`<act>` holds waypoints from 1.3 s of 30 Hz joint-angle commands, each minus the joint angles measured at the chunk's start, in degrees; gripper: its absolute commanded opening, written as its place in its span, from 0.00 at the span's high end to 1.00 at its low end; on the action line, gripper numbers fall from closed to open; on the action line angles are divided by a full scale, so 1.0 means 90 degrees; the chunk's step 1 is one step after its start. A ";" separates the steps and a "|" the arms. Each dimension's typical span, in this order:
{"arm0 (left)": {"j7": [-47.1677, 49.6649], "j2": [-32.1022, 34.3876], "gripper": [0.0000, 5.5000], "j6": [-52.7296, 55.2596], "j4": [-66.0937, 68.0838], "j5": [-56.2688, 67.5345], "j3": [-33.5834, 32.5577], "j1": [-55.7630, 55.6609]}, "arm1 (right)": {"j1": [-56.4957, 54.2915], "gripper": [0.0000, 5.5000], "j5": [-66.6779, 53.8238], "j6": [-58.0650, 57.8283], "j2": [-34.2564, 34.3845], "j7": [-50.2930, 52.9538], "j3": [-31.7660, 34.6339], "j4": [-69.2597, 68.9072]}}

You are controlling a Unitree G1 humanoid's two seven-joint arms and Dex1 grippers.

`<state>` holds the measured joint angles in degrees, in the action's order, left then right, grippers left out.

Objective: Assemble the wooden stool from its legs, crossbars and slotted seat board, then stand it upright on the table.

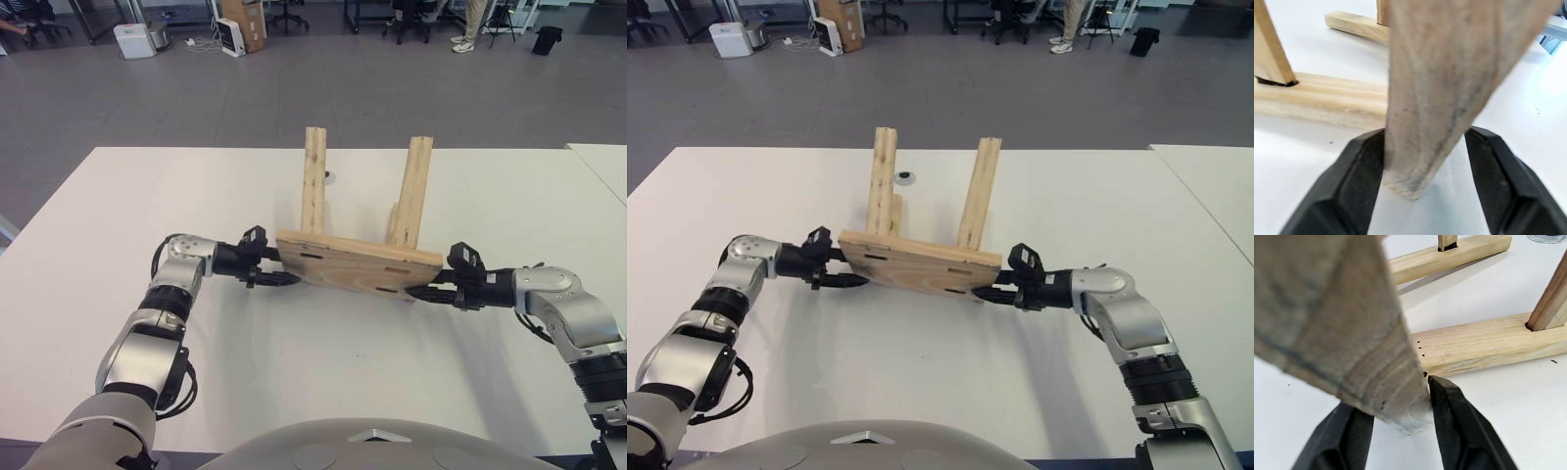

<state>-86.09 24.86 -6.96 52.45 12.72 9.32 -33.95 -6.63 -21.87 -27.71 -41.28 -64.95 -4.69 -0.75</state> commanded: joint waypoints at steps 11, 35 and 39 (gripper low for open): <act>-0.0708 0.1772 0.72 0.5643 -0.4627 0.2706 0.0583 -0.0768 | -0.1218 0.69 -0.3414 -0.3403 -0.0565 0.0272 0.2057 -0.1684; 0.5969 -0.1010 0.76 0.7689 0.1710 0.4218 -0.4353 -0.4743 | -0.5356 0.72 -0.7569 -0.2684 0.1282 0.8941 0.1920 0.4906; 0.7722 -0.1338 0.75 0.5628 0.1890 0.3975 -0.4749 -0.4685 | -0.4948 0.71 -0.6869 -0.2494 0.1776 0.9633 0.2181 0.5479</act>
<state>-22.94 16.25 55.91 71.47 50.68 -32.18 -71.85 -54.55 -92.05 -48.38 -29.78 10.60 17.46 45.82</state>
